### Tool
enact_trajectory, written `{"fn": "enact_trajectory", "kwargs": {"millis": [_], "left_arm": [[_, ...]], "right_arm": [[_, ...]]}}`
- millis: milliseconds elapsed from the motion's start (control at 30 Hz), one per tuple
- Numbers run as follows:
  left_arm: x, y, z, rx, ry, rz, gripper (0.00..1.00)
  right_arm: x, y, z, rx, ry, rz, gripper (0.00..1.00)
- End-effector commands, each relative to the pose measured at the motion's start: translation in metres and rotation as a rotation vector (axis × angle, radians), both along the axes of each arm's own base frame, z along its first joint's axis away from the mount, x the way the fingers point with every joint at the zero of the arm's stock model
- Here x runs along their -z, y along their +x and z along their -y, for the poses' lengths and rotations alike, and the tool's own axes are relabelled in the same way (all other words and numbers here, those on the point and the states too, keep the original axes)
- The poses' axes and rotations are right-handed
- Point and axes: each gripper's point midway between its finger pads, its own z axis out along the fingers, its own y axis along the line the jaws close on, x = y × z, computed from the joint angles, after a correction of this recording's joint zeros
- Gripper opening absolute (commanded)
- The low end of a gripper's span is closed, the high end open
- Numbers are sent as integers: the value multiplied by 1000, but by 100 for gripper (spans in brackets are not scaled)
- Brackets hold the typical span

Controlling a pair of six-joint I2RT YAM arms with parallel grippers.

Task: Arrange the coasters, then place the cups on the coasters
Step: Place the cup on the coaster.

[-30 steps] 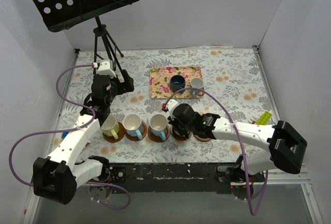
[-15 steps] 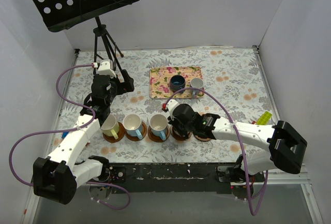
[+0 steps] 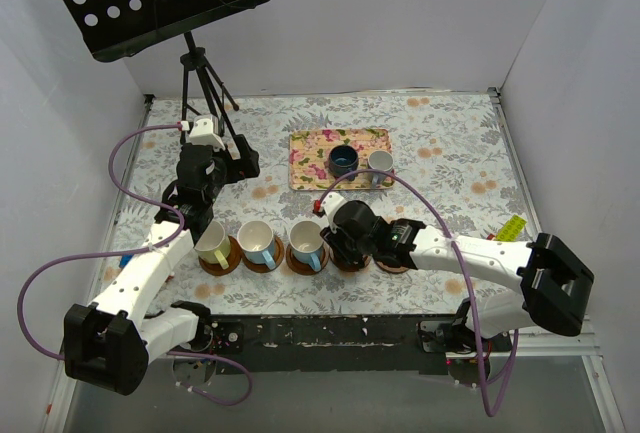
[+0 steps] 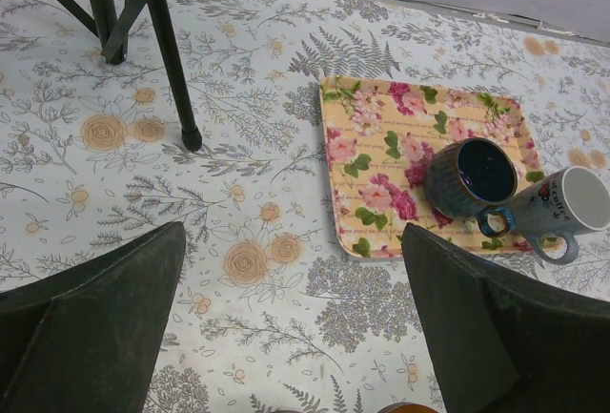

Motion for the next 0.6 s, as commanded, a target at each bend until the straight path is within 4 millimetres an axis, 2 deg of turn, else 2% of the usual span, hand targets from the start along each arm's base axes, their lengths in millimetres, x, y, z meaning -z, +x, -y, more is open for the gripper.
{"fn": "enact_trajectory", "kwargs": {"millis": [0,100,300,367,433,567], "left_arm": [[-16,1,0,2,-13,30,98],[-17,1,0,1,-14,34,98],[-17,1,-2,-7,-12,35,98],[-18,1,-2,-7,-13,38,98],[-19,0,-2,-9,-16,40,98],[-18,0,-2,-10,-19,40,98]], "right_arm": [[-32,7,-8,3,52,59,49],[-40,9,-5,8,57,80,55],[-69,8,-3,-7,121,125,56],[-83,8,-3,-10,155,144,56],[-105,9,-6,-15,205,167,57],[-144,27,-10,-3,259,172,58]]}}
